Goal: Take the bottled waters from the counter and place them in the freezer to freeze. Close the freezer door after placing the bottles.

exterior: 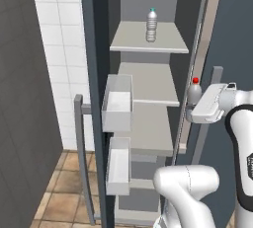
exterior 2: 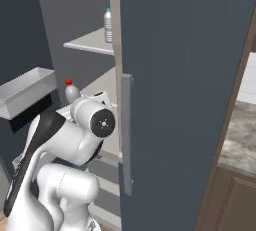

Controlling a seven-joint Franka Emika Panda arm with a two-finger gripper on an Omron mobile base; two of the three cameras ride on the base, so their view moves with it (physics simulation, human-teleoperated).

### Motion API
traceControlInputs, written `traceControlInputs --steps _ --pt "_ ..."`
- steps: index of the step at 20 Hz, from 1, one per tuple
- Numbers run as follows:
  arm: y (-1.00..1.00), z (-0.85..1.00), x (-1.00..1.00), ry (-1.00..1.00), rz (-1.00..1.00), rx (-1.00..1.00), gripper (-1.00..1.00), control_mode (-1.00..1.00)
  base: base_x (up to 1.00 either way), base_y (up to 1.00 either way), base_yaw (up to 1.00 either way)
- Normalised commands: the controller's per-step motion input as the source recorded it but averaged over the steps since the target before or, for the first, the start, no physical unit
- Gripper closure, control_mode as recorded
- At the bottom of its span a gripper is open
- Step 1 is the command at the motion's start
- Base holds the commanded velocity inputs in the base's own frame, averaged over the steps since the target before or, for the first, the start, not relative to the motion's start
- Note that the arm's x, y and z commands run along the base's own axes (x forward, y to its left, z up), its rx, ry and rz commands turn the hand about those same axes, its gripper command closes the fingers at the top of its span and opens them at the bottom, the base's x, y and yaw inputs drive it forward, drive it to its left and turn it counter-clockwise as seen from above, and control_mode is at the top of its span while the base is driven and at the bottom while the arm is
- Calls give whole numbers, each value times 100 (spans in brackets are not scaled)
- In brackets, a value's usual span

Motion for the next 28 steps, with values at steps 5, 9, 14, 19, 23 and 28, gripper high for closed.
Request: traceControlInputs --steps 5,9,14,19,23,28 --pt "0 0 0 0 0 0 100 100 31 21 -1" --pt "0 0 0 0 0 0 100 100 26 30 -3" --pt "0 0 0 0 0 0 100 100 21 20 -1" --pt "0 0 0 0 0 0 100 100 16 2 0" --pt "0 0 0 0 0 0 100 100 23 12 0" --pt "0 0 0 0 0 0 100 100 26 25 0"
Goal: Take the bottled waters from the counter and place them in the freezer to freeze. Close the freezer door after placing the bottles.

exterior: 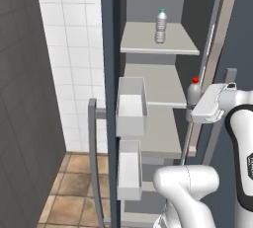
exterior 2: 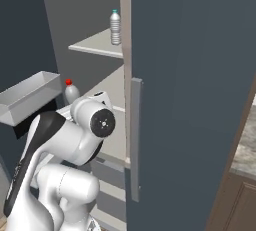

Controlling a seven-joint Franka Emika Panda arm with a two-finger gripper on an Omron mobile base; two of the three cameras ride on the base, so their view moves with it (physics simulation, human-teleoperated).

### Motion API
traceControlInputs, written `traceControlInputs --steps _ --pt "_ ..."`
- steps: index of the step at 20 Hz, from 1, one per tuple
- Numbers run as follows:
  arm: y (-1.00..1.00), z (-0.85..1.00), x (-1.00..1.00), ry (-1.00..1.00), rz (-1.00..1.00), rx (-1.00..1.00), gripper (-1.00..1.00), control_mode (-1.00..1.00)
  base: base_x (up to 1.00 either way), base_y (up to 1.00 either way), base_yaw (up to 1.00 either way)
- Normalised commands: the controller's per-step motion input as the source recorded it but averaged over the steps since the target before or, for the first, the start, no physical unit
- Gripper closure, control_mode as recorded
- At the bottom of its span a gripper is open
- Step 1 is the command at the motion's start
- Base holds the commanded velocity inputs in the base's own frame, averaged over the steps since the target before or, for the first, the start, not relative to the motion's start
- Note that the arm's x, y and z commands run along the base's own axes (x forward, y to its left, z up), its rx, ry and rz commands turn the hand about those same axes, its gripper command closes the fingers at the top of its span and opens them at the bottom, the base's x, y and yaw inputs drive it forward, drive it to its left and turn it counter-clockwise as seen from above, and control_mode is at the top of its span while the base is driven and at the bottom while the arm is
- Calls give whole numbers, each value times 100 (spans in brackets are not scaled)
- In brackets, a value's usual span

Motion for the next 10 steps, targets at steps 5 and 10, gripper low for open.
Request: traceControlInputs --steps 5,10 --pt "0 0 0 0 0 0 100 100 17 17 0" --pt "0 0 0 0 0 0 100 100 5 0 0"
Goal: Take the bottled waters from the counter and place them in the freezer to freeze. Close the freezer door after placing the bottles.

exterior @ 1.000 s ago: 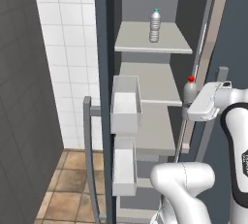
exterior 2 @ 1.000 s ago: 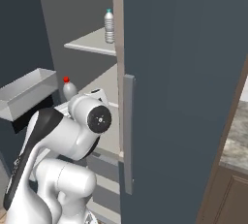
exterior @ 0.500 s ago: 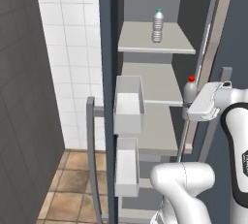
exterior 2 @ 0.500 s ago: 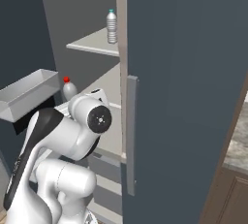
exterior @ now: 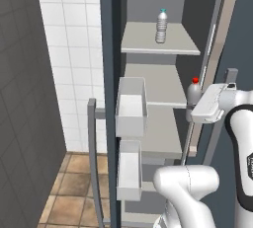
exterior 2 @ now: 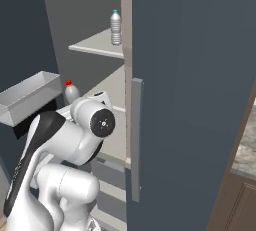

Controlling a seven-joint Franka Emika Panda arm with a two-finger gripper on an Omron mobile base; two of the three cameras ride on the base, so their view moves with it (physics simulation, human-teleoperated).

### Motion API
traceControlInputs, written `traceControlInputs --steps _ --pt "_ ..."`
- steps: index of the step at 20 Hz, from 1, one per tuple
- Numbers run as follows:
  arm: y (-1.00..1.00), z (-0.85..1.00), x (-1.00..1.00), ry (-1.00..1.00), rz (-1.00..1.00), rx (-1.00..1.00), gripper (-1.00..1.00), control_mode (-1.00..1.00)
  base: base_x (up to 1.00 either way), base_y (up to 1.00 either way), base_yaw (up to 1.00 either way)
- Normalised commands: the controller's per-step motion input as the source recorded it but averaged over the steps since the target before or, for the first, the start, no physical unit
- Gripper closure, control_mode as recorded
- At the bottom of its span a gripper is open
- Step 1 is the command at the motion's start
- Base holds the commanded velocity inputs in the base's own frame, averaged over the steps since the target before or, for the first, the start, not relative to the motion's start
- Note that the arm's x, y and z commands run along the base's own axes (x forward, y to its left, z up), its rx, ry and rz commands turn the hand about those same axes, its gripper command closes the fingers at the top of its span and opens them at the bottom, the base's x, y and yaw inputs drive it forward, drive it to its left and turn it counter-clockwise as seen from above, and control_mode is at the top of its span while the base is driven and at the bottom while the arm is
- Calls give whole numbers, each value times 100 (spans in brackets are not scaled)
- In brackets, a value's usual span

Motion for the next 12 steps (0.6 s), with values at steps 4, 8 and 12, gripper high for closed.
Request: traceControlInputs --steps 4,8,12 --pt "0 0 0 0 0 0 100 100 0 0 0" --pt "0 0 0 0 0 0 100 100 0 0 0" --pt "3 -6 0 0 -6 0 100 -100 0 0 0"
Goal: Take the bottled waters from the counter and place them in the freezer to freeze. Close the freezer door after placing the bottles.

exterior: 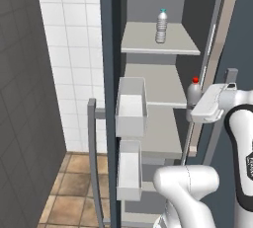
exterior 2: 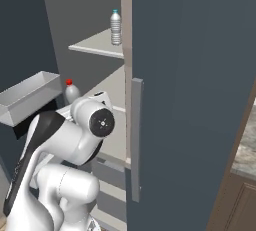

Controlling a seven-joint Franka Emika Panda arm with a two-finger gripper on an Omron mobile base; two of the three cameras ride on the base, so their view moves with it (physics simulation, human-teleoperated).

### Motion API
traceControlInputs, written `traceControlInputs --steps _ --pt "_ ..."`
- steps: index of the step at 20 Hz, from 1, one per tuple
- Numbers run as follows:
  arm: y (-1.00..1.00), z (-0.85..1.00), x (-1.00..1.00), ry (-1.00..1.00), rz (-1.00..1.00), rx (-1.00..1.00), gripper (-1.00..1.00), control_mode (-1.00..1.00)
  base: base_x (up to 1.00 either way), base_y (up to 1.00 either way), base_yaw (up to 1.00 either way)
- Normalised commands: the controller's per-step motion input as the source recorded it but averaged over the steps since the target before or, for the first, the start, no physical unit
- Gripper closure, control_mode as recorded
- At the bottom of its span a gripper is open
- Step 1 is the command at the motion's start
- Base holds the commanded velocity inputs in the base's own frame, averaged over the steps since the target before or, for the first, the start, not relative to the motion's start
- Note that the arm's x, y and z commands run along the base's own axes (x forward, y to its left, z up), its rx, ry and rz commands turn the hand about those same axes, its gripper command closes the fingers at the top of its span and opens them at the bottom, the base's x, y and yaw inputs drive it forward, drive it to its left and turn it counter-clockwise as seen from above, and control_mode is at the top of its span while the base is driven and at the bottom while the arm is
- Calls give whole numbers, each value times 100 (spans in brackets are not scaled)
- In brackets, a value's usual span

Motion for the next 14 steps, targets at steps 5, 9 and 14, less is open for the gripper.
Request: traceControlInputs --steps 5,9,14 --pt "8 -28 8 -1 -31 1 100 -100 0 0 0" --pt "12 -20 30 0 -58 5 100 -100 0 0 0" --pt "18 -27 22 0 -68 0 100 -100 0 0 0"
